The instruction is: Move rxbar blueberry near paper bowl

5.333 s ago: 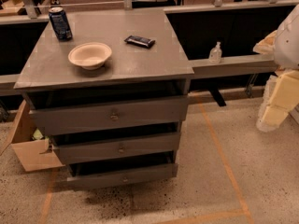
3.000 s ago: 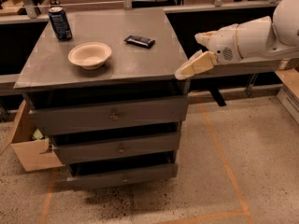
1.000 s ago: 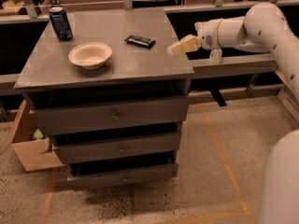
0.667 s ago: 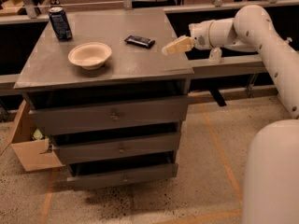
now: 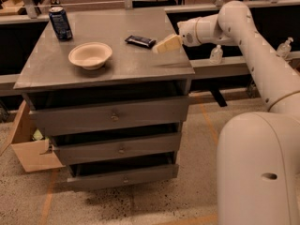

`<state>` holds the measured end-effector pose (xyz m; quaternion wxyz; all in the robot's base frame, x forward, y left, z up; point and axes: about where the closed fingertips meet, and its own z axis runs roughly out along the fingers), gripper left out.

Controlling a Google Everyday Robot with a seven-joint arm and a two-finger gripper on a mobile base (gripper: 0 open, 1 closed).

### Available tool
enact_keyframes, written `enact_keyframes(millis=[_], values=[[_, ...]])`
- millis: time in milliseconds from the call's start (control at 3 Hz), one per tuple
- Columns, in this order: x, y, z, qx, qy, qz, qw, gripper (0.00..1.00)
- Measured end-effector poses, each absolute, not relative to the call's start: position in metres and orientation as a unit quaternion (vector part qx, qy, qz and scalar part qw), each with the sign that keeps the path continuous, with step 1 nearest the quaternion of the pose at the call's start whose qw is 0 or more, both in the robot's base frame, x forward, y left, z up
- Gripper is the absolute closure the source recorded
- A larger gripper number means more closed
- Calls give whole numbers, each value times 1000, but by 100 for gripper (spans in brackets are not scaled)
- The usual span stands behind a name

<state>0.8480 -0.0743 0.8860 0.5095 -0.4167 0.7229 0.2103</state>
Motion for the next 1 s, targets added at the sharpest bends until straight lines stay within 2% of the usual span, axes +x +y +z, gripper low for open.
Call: enact_keyframes(millis=[1000], values=[[880,-25,876,-438,712,227,501,0]])
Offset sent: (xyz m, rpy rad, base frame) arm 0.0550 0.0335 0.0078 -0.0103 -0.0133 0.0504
